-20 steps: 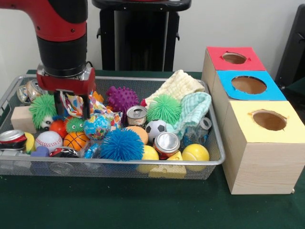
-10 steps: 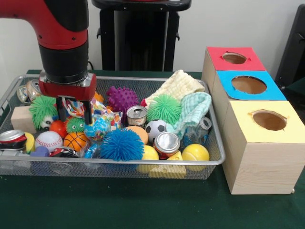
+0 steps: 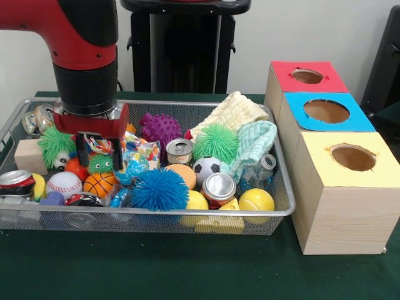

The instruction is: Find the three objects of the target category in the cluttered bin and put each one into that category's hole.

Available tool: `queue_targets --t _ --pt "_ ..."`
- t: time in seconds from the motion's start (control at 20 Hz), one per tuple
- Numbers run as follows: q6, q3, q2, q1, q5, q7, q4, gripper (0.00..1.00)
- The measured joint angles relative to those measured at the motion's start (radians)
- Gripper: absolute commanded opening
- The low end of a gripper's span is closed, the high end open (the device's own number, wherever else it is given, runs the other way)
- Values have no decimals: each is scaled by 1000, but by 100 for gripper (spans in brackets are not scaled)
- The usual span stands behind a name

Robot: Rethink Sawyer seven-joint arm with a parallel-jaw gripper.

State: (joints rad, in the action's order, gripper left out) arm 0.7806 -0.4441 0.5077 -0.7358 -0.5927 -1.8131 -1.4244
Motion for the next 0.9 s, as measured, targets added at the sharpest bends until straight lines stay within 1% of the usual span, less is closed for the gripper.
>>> queue_targets --t 0.4,0.6,0.9 --pt "-75 4 -17 19 0 0 -2 100" --pt "-93 8 -18 33 0 0 -9 100" --pt "-136 25 -18 62 0 0 -38 100"
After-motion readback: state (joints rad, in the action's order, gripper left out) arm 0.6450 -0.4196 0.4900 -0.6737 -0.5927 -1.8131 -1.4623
